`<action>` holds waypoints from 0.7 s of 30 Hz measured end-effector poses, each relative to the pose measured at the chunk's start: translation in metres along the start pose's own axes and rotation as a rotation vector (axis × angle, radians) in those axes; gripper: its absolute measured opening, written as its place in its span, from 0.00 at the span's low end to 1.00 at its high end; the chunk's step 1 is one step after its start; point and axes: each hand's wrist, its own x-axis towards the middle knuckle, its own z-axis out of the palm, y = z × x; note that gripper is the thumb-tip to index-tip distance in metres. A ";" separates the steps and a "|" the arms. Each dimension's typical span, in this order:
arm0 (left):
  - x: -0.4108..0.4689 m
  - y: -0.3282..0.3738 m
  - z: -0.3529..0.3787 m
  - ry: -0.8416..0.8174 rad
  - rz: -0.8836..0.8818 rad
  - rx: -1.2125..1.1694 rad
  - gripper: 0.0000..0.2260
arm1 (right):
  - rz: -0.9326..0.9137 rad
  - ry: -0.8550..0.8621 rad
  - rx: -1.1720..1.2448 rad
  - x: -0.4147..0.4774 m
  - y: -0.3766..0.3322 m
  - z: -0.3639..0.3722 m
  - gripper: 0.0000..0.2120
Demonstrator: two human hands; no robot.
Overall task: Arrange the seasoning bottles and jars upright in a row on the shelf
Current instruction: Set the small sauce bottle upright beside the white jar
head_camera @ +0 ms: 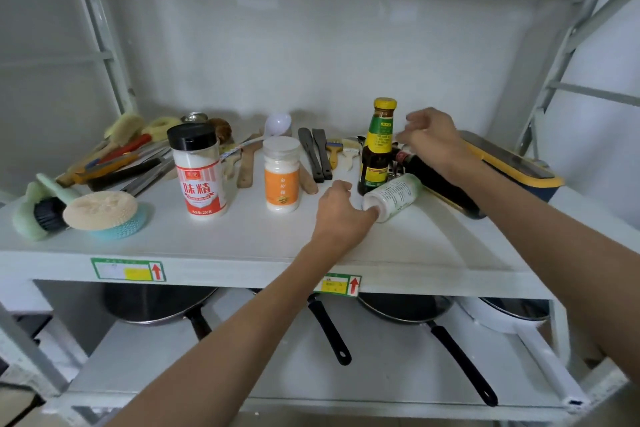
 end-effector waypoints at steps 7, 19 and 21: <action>0.013 0.008 0.012 0.007 -0.012 -0.193 0.21 | -0.118 -0.094 -0.086 0.034 -0.037 0.002 0.29; 0.046 -0.001 0.017 0.038 0.064 -0.100 0.21 | -0.210 -0.292 -0.158 0.040 -0.054 0.004 0.12; 0.050 -0.001 0.017 0.024 0.079 -0.096 0.21 | -0.219 -0.354 -0.233 0.039 -0.062 0.001 0.15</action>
